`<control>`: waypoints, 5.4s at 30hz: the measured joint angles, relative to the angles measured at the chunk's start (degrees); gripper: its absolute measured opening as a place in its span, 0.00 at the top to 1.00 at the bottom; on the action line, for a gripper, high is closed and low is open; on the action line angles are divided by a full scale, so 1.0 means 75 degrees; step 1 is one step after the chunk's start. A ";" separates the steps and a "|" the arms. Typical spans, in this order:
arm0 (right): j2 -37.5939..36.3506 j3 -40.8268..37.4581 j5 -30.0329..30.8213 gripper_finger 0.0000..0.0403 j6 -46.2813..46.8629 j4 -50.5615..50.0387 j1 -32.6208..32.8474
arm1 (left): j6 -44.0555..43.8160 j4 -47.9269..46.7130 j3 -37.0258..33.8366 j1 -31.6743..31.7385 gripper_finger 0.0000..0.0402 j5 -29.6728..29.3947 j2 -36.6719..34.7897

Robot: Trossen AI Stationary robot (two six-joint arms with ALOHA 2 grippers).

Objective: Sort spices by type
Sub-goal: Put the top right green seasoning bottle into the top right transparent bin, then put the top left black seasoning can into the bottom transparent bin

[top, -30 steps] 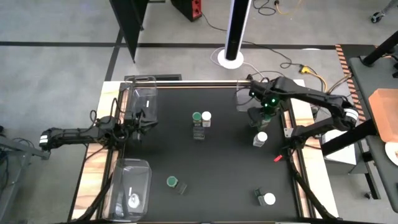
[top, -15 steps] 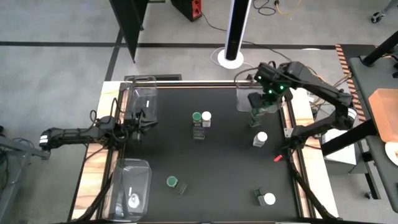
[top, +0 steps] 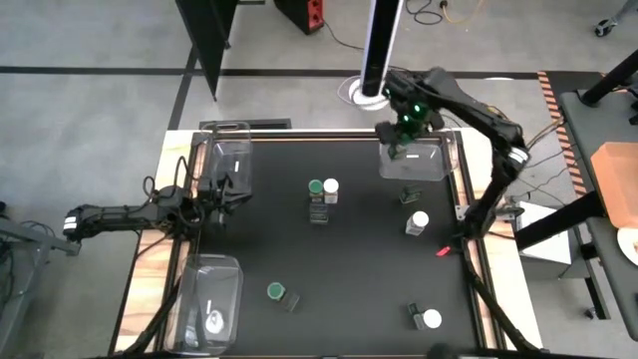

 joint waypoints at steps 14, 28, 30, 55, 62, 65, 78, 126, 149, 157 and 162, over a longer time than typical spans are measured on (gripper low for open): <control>0.1125 0.0684 -0.0013 0.51 -0.0759 -0.0010 -0.1724 | 0.0011 -0.0002 0.0000 0.0000 1.00 0.0003 0.0003; 0.0783 -0.1074 0.0332 0.51 -0.0994 0.0701 -0.1816 | 0.0190 0.0001 0.0000 0.0000 1.00 0.0007 0.0003; 0.0569 -0.1401 0.0333 0.51 -0.0996 0.1050 -0.1831 | 0.0189 0.0000 0.0000 -0.0003 1.00 0.0009 0.0003; -0.0466 -0.3849 -0.0074 0.51 -0.0353 0.2783 -0.1907 | 0.0189 0.0007 0.0000 0.0000 1.00 0.0012 0.0003; -0.0358 -0.3920 -0.0072 0.51 -0.0103 0.3063 -0.1910 | 0.0189 0.0007 0.0000 -0.0001 1.00 0.0012 0.0003; -0.0306 -0.3971 -0.0077 0.51 0.0050 0.3197 -0.1915 | 0.0189 0.0008 0.0000 -0.0003 1.00 0.0012 0.0002; -0.0306 -0.4059 -0.0222 0.49 0.0066 0.3278 -0.1927 | 0.0189 0.0007 0.0000 -0.0003 1.00 0.0012 0.0003; -0.3526 -0.3302 0.1427 0.34 -0.1392 0.4349 0.1031 | -0.0092 0.0006 0.0000 -0.0003 1.00 0.0029 0.0024; -0.4790 -0.7059 0.4874 0.49 -0.1460 0.8850 0.8365 | -0.1077 0.1602 0.0003 -0.0189 1.00 0.0286 0.1261; -0.4715 -0.7391 0.5604 0.49 -0.1706 0.9382 0.8900 | -0.1169 0.2854 0.0110 -0.0239 1.00 0.0291 0.2527; -0.4713 -0.7685 0.5610 0.49 -0.1802 0.9970 0.8996 | -0.0854 0.2266 0.1072 -0.0387 1.00 0.0298 0.3557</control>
